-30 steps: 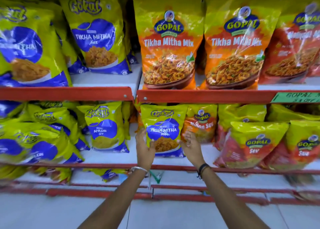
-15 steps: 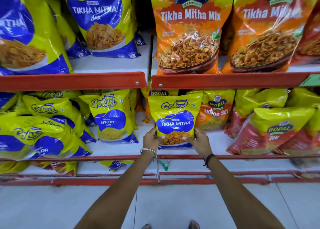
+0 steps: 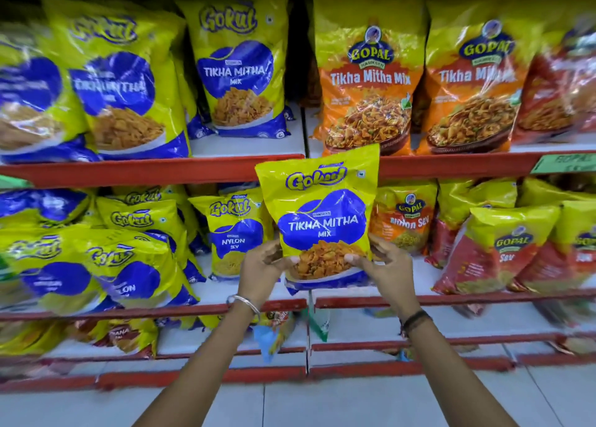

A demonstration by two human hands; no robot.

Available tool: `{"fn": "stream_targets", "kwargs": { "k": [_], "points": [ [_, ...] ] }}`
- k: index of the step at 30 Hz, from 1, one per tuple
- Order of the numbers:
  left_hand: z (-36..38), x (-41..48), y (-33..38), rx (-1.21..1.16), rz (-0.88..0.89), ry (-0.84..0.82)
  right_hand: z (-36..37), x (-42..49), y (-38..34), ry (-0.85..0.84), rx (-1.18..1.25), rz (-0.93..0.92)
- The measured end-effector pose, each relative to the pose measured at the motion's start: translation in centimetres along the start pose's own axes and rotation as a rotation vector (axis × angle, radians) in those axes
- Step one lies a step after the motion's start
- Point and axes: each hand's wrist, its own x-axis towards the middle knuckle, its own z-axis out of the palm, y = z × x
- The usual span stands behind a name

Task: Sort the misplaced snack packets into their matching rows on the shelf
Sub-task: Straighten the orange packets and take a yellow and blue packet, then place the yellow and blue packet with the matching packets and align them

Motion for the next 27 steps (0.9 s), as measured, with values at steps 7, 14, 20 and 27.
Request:
{"fn": "stream_targets", "kwargs": {
  "k": [7,14,20,27],
  "points": [
    [-3.7,1.3,5.7,-0.035,0.098,0.050,2.5,2.2,-5.0,0.021,0.065,-0.111],
    [-4.8,1.1,7.0,-0.041,0.095,0.105,3.7,2.5,-6.7,0.002,0.079,-0.128],
    [-5.7,2.1,8.9,-0.029,0.131,0.159,4.2,3.9,-8.4,-0.013,0.068,-0.176],
    [-8.1,6.9,15.0,0.019,0.372,0.266,6.7,10.2,-14.0,0.007,0.166,-0.319]
  ]
}}
